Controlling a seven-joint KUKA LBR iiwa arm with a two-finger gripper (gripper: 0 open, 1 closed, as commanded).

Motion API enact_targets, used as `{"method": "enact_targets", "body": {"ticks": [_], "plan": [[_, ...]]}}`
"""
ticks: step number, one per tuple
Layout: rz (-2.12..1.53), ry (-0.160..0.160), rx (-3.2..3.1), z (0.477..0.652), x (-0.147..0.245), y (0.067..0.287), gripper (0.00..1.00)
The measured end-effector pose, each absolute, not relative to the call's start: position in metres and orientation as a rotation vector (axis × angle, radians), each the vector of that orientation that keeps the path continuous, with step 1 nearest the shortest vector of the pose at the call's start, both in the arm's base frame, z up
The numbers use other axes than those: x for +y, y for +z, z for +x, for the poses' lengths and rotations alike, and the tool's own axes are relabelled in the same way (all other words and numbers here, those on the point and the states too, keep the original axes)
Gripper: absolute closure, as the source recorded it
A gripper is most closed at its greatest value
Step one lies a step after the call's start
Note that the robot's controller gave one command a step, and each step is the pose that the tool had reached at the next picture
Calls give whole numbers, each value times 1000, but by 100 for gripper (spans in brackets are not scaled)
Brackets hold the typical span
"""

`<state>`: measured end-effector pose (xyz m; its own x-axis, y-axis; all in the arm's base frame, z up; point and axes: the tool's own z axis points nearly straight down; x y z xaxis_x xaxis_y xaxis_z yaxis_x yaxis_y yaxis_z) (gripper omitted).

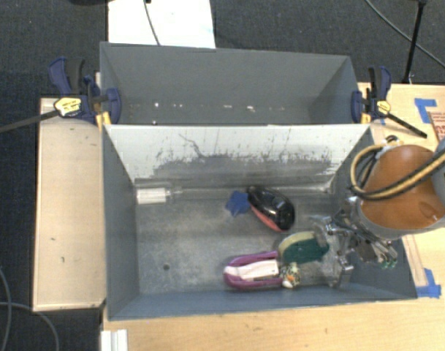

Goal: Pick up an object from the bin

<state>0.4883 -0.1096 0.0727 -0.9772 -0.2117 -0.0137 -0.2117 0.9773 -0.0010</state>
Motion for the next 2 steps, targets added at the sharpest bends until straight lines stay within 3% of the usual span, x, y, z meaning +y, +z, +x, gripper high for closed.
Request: {"method": "enact_targets", "body": {"ticks": [1,2], "plan": [[-339,-9,3101,483,-52,75,0],[-765,-9,3024,484,16,75,0]]}}
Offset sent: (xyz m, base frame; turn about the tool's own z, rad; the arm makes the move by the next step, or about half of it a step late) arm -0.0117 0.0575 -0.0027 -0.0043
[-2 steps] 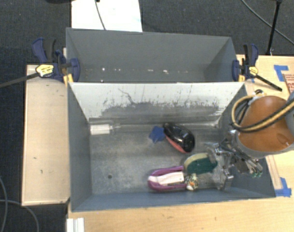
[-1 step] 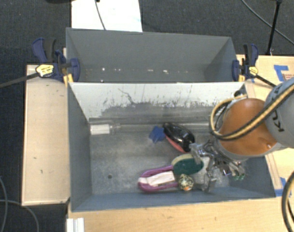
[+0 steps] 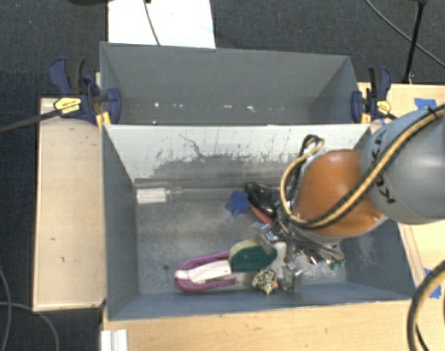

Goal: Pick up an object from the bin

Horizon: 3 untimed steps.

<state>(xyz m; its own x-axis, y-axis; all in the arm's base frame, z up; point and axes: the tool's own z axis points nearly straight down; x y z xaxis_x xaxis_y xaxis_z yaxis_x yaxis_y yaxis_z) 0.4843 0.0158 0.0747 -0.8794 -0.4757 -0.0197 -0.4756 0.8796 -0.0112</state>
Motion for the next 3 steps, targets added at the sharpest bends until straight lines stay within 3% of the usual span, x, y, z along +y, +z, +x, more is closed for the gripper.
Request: {"method": "enact_targets", "body": {"ticks": [1,2,3], "plan": [[-768,-9,3006,489,18,79,100],[148,-1,3149,500,16,77,100],[141,-3,3150,500,16,77,100]]}}
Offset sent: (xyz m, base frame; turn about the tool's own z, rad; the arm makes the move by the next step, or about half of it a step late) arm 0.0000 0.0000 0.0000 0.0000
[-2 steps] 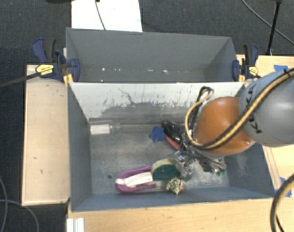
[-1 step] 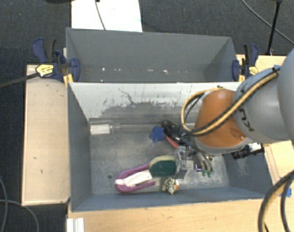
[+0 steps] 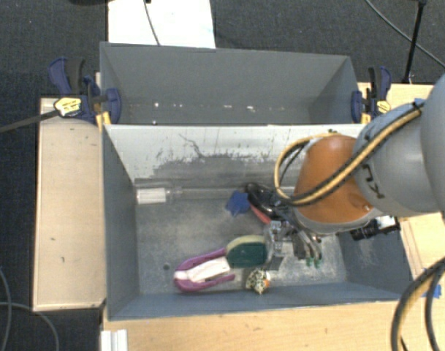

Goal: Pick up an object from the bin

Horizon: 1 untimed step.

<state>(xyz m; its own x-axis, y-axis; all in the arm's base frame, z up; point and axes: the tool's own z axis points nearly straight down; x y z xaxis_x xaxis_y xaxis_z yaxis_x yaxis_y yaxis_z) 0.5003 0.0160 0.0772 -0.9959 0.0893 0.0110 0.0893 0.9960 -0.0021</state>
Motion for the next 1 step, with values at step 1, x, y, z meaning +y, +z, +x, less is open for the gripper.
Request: {"method": "enact_targets", "body": {"ticks": [1], "plan": [[-116,-2,-3151,531,37,225,100]]}}
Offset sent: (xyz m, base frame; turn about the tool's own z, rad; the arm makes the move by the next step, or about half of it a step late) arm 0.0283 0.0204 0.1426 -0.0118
